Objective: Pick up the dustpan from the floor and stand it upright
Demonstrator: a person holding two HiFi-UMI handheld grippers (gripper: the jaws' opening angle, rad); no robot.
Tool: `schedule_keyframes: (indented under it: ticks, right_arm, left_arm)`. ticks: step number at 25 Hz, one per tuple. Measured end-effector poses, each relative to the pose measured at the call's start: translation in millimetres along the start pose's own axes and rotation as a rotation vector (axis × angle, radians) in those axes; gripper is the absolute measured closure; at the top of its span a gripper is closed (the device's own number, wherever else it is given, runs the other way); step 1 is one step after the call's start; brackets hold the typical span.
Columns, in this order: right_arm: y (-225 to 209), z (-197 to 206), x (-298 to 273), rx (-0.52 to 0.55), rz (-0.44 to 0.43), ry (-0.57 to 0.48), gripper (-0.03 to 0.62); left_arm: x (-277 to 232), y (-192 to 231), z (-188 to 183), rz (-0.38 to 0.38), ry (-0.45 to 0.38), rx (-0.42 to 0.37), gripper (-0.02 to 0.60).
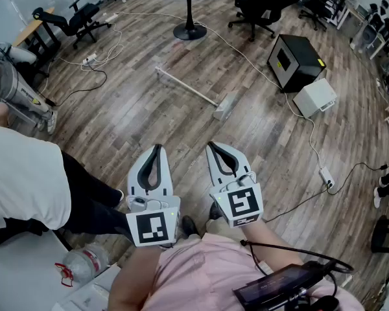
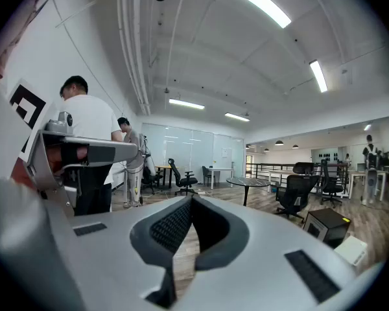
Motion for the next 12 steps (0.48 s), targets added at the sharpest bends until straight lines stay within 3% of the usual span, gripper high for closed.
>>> schedule_keyframes:
  ticks: [12]
  right_arm:
    - [-30, -4, -18, -0.025, -0.048, -0.012, 0.592]
  left_arm:
    - [-33, -10, 0, -0.029, 0.027, 0.003, 0.568]
Point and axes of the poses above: the fingertips, and each gripper's own axes: x backward along the fingers, y to its left, z out of its underside, the point moved 3 cm from there along x, backward along the fingers, and after that the axes turned 11 degrees about z, right-handed, at the moved point
